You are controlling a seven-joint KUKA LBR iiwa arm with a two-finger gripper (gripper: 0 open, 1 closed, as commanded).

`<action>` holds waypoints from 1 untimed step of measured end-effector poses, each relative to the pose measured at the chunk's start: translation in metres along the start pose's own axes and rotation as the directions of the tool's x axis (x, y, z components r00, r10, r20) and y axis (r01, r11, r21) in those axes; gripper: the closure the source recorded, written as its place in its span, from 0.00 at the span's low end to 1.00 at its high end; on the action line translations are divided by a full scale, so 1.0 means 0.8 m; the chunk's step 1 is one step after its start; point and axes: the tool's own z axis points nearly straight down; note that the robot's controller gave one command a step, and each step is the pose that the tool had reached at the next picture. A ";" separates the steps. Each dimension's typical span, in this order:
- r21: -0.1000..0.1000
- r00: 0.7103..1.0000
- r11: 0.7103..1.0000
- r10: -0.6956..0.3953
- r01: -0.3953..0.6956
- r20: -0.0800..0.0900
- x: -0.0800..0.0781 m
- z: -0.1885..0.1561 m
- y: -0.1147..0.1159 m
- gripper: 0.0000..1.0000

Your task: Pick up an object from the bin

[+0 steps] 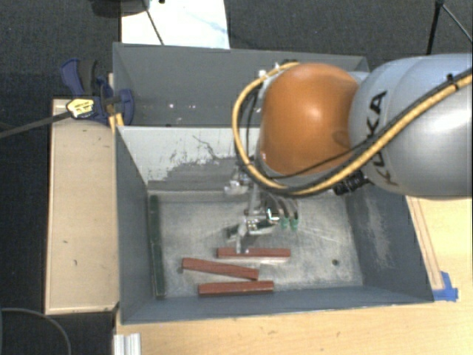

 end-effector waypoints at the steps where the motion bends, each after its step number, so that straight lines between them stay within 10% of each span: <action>1: -0.001 1.000 1.000 0.005 -0.005 0.008 -0.002 -0.005 -0.001 0.00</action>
Offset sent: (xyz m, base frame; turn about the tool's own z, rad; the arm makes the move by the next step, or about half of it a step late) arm -0.0161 -0.0591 -0.1520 -0.0847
